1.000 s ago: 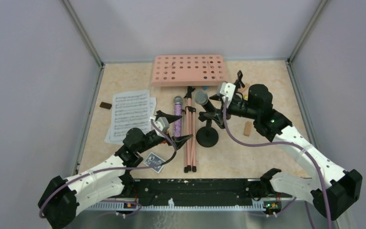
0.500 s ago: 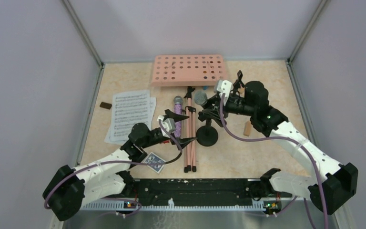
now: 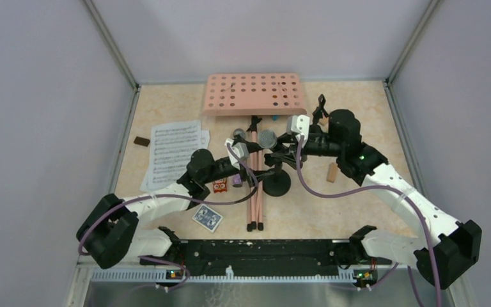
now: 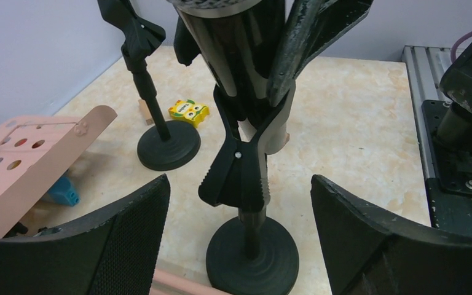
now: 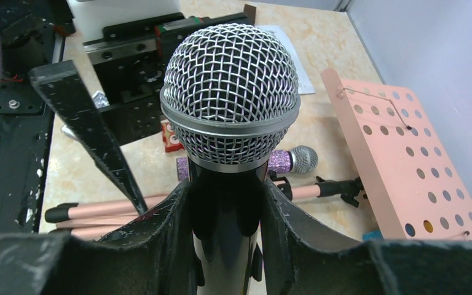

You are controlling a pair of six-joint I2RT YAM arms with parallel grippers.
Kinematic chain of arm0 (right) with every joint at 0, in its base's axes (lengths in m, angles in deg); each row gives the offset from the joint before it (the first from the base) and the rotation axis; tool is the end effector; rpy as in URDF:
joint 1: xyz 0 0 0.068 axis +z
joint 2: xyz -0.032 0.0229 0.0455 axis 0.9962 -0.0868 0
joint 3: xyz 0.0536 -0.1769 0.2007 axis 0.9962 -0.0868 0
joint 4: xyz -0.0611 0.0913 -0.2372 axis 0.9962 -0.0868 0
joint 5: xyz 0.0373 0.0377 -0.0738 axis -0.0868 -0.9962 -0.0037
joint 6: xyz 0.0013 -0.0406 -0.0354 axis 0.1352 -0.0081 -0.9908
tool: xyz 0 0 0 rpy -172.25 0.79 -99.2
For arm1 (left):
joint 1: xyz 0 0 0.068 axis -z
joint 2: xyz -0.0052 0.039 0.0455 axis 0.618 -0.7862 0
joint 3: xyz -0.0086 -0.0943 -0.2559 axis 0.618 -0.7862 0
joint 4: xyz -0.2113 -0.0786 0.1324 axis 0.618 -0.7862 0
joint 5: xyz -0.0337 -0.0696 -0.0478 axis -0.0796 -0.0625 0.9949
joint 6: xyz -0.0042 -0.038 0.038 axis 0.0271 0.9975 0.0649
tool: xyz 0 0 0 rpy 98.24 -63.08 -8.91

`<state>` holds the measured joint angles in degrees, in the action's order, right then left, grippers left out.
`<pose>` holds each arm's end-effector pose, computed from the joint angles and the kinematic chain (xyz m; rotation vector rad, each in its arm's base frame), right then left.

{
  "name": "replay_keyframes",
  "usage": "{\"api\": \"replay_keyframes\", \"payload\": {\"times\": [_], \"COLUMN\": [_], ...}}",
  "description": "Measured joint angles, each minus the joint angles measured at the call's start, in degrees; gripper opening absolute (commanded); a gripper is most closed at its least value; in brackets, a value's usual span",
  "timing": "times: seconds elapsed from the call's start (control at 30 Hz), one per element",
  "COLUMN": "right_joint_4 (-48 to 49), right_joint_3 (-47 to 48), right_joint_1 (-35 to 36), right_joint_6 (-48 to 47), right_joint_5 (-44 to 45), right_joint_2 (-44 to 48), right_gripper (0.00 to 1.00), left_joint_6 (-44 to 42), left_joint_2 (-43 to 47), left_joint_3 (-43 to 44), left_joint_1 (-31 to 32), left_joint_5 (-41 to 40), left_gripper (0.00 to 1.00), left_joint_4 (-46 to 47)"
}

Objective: Pack up the instrument practice props

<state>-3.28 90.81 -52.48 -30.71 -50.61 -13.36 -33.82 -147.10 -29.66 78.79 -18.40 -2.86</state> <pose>0.1943 0.1527 0.3536 -1.3209 1.2726 0.7593 0.1860 -0.1842 0.2549 0.9808 1.2016 -0.9331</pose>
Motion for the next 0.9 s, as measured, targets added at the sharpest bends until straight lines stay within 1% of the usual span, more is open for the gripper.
{"api": "replay_keyframes", "payload": {"times": [0.03, 0.13, 0.33, 0.37, 0.4, 0.47, 0.5, 0.63, 0.77, 0.9], "right_joint_4": [-0.3, -1.0, -1.6, -1.6, -1.6, -1.9, -1.9, -2.4, 0.9, 5.0], "right_joint_3": [0.0, 0.0, 0.0, 0.0, 0.0, 0.2, 0.4, 1.5, 1.8, 3.5], "right_joint_1": [0.0, 0.0, 0.0, 0.0, 0.0, 0.0, 0.0, 0.0, 0.1, 0.1], "right_joint_6": [-0.4, -1.0, -1.8, -1.9, -1.9, -1.9, -1.8, 0.3, 3.9, 6.7], "right_joint_5": [-0.2, -0.7, -1.0, -1.0, -1.0, -0.8, -0.6, 0.5, 3.4, 7.9], "right_joint_2": [0.2, 0.6, 0.9, 0.9, 0.9, 0.9, 0.9, 1.5, 4.0, 7.3], "right_gripper": [0.00, 0.00, 0.00, 0.00, 0.00, 0.00, 0.00, 0.00, 0.00, 0.00], "left_joint_6": [0.2, 1.0, 1.6, 1.6, 1.7, 1.7, 2.1, 2.4, 2.1, 2.1], "left_joint_2": [-0.6, -2.4, -5.2, -5.8, -6.2, -7.1, -7.4, -8.4, -9.0, -9.0], "left_joint_3": [0.4, 1.8, 3.9, 4.5, 5.0, 6.0, 6.6, 8.2, 8.6, 8.6], "left_joint_1": [-0.2, -0.8, -1.3, -1.3, -1.3, -1.3, -1.5, -1.6, -1.8, -1.9], "left_joint_5": [0.5, 2.7, 5.8, 6.5, 7.0, 8.3, 9.2, 11.2, 11.5, 11.8], "left_gripper": [0.80, 0.73, 0.52, 0.44, 0.33, 0.07, 0.00, 0.00, 0.00, 0.07], "left_joint_4": [0.2, 0.2, -0.1, -0.6, -0.9, -1.7, -2.1, -3.2, -3.3, -3.3]}}
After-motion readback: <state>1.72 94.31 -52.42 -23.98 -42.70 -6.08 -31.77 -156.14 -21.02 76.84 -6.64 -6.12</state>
